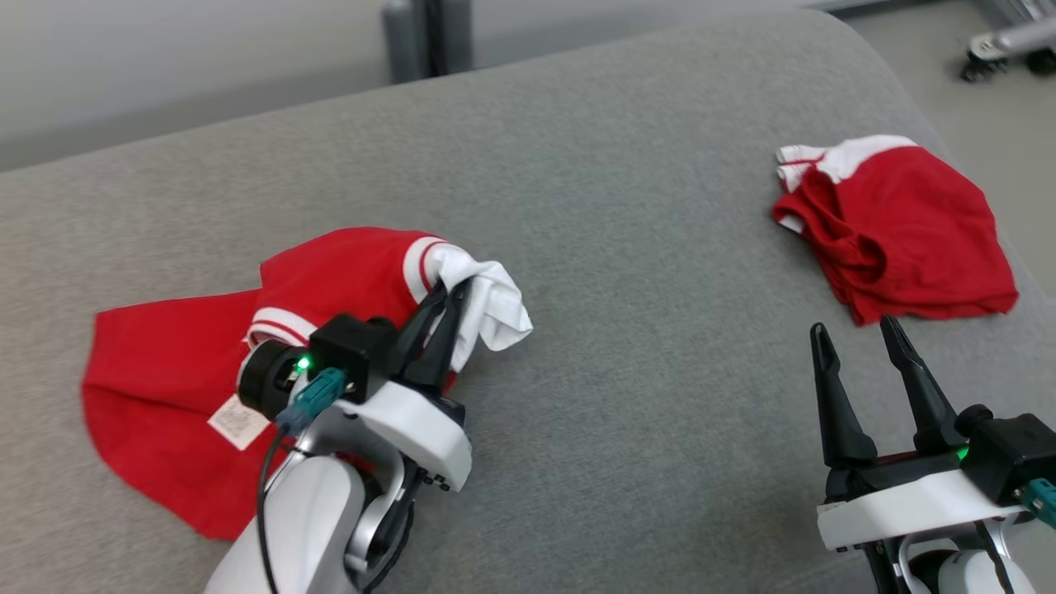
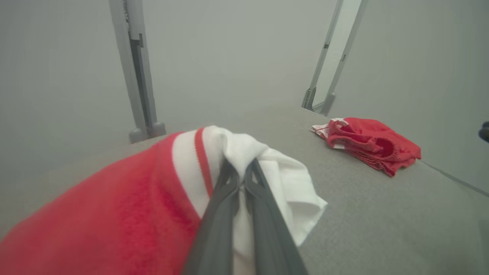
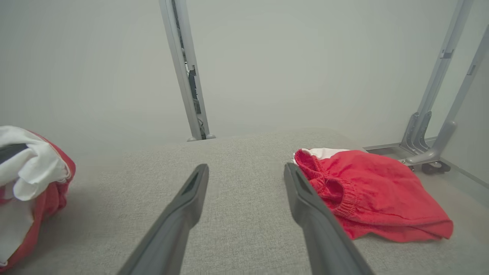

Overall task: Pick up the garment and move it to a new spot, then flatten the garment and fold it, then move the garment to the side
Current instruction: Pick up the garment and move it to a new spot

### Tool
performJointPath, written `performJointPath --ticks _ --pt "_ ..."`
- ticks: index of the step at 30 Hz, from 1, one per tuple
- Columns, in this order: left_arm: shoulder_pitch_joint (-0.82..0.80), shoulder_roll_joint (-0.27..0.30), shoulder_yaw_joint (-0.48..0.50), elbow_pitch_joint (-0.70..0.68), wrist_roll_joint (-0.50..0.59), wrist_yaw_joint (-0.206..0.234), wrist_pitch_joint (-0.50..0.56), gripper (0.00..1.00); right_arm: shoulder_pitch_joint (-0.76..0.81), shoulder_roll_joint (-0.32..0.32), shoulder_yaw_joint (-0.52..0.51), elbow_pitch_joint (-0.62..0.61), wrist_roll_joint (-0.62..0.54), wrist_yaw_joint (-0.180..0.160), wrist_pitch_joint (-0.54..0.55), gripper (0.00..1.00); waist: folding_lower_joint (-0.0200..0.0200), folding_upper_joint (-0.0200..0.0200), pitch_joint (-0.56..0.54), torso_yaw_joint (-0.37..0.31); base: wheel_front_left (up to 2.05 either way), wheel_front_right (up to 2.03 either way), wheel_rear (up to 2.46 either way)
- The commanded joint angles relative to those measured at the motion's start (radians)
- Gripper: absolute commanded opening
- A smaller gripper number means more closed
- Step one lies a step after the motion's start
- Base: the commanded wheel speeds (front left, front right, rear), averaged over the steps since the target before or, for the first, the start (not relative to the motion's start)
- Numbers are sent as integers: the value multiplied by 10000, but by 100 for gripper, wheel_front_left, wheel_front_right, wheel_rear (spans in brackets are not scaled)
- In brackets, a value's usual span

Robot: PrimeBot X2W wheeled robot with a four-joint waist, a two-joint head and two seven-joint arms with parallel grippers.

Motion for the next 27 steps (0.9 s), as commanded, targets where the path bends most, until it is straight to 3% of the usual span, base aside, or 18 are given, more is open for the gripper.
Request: performJointPath --ticks 1,11,13,21,27 --pt "-349 -101 -106 400 1 -150 -42 0 -181 -23 25 109 89 1 -144 100 0 0 632 -657 0 0 0" --pt "-1213 -723 -793 2824 -262 -774 -292 0 -424 -25 99 554 251 1 -499 100 0 0 940 -959 0 0 0" --pt "-1317 -811 -943 3174 -348 -893 -352 100 -428 -27 54 627 225 1 -533 100 0 0 914 -869 0 0 0" --pt "-1145 -932 -1108 2983 -558 -942 -1420 100 -350 -28 -228 666 -112 1 -455 100 0 0 342 -157 0 0 0" --pt "-697 -572 -290 1998 -719 -214 -1960 100 -223 -31 -445 459 -415 1 -237 100 0 0 -164 601 0 0 0"
